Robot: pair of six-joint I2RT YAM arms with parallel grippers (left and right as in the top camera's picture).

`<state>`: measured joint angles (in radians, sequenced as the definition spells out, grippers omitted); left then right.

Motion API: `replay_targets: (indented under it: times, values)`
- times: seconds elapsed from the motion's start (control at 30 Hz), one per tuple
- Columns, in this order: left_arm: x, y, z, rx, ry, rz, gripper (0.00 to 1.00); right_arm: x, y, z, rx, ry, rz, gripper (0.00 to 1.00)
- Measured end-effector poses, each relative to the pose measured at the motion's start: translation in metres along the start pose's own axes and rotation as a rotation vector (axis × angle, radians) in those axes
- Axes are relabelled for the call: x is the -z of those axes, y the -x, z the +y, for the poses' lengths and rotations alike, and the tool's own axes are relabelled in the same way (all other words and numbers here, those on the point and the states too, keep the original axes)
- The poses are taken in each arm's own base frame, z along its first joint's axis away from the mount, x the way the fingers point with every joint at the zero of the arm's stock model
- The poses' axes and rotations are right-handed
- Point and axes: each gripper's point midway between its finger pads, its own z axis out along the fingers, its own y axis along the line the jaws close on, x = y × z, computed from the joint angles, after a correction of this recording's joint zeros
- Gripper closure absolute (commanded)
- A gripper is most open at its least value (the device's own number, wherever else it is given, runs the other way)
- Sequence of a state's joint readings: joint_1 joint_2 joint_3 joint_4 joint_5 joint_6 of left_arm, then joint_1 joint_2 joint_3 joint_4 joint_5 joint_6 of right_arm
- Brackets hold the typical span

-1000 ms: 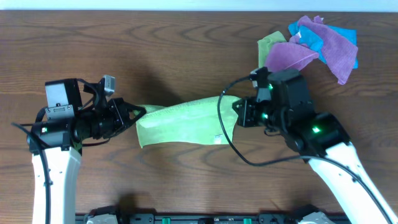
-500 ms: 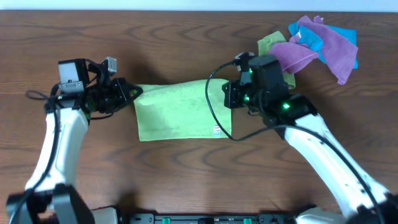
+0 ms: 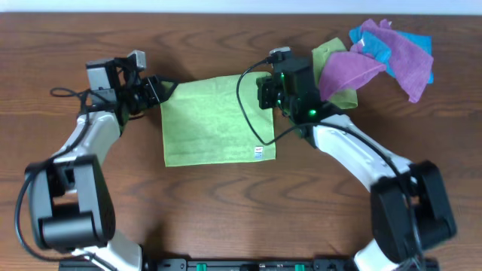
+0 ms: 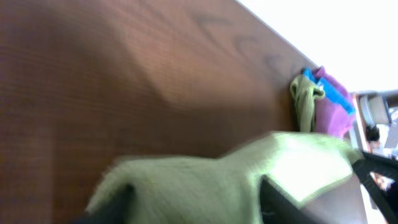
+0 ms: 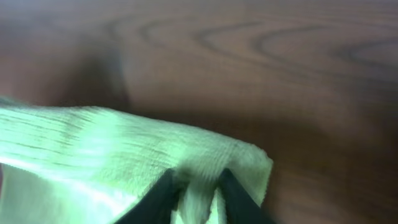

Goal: Fold the cloth
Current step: 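Stretch the cloth between both grippers and lay it flat, then open both grippers and reposition them at the cloth's near edge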

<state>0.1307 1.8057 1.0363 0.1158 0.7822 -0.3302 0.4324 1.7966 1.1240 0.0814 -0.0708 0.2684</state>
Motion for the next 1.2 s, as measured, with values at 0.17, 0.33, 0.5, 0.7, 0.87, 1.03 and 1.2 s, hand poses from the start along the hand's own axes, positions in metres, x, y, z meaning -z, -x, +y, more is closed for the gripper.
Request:
replay_targets:
  times: [0.17,0.33,0.5,0.7,0.87,1.03,1.2]
  values:
    - [-0.008,0.023,0.008,-0.029,0.017,-0.098,0.05,-0.010,0.005,-0.010,0.019,-0.044,-0.044,0.54]
    - [-0.007,0.029,0.008,-0.022,0.026,-0.124,0.05,-0.009,0.003,-0.017,0.022,-0.075,-0.035,0.52]
    - [-0.007,0.026,0.008,-0.010,0.017,-0.110,0.05,-0.003,-0.017,-0.025,0.020,-0.110,0.058,0.47]
    - [0.001,0.001,0.022,0.107,0.047,-0.002,0.05,0.027,-0.049,-0.034,0.011,-0.156,0.239,0.41]
    - [0.017,-0.029,0.028,0.199,0.102,0.110,0.05,0.046,-0.082,-0.031,-0.012,-0.131,0.400,0.36]
    - [0.037,-0.059,0.019,0.254,0.146,0.225,0.05,0.056,-0.101,-0.025,-0.102,-0.061,0.499,0.28]
    - [0.061,-0.097,0.017,0.351,0.201,0.367,0.05,0.071,-0.111,-0.040,-0.249,0.003,0.583,0.27]
